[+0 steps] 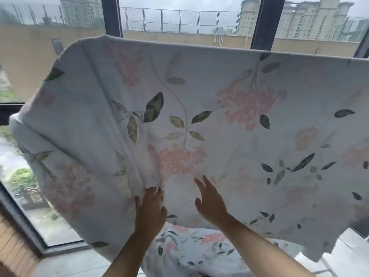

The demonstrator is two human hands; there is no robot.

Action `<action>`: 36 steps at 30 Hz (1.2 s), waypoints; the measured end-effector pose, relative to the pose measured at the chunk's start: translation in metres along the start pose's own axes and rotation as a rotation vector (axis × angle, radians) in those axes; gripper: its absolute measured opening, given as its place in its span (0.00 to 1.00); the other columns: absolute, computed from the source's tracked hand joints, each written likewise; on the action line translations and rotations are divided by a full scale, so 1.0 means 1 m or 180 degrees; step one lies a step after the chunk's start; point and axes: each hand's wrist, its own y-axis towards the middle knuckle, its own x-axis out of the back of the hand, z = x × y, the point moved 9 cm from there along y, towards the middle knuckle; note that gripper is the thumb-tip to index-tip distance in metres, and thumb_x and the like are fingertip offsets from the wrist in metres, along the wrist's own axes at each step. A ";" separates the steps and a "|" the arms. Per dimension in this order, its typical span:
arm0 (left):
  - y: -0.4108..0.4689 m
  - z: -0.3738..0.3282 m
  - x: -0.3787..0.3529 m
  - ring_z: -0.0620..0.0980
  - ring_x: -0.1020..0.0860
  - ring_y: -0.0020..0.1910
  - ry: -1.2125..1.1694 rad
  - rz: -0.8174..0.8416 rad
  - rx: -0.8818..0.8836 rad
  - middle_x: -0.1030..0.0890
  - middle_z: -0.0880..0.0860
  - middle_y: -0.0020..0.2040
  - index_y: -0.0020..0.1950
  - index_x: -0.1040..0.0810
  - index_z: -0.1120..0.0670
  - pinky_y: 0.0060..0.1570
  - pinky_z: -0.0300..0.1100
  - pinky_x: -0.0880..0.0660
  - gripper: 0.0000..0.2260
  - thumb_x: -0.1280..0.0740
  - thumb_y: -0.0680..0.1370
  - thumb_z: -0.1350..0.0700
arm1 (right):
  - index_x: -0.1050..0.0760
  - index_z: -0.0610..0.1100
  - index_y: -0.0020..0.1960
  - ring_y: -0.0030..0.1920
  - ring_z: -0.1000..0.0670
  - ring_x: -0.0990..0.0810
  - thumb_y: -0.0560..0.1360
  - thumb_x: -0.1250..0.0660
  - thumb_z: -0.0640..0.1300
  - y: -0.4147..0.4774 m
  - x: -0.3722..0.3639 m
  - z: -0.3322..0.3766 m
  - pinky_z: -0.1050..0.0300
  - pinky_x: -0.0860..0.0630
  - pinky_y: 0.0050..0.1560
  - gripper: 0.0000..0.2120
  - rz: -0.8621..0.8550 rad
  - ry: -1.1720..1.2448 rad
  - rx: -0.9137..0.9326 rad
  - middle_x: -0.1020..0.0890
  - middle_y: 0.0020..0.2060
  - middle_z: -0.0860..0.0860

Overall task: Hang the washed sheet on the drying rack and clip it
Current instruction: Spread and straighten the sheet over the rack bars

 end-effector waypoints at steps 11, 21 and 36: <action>-0.115 0.122 0.065 0.67 0.34 0.64 -0.1009 -0.2046 0.3225 0.33 0.64 0.65 0.66 0.35 0.59 0.58 0.63 0.32 0.34 0.24 0.66 0.53 | 0.37 0.47 0.70 0.63 0.51 0.28 0.77 0.38 0.47 -0.010 -0.085 -0.010 0.60 0.32 0.58 0.22 0.0988 0.1161 -0.0210 0.29 0.67 0.49; -0.110 0.176 0.085 0.64 0.22 0.49 -0.0657 -0.0884 0.2796 0.19 0.64 0.47 0.49 0.23 0.60 0.50 0.53 0.27 0.17 0.39 0.78 0.46 | 0.37 0.48 0.71 0.65 0.50 0.29 0.71 0.32 0.60 0.006 -0.112 0.149 0.52 0.30 0.62 0.34 0.1117 0.1398 0.0554 0.27 0.65 0.52; -0.183 0.261 -0.016 0.55 0.21 0.48 -0.0615 0.1502 0.2317 0.19 0.52 0.47 0.49 0.26 0.51 0.46 0.45 0.24 0.15 0.39 0.69 0.44 | 0.27 0.46 0.62 0.62 0.46 0.24 0.80 0.43 0.47 -0.076 -0.208 0.169 0.56 0.31 0.59 0.13 0.1072 -0.0254 -0.0099 0.22 0.60 0.48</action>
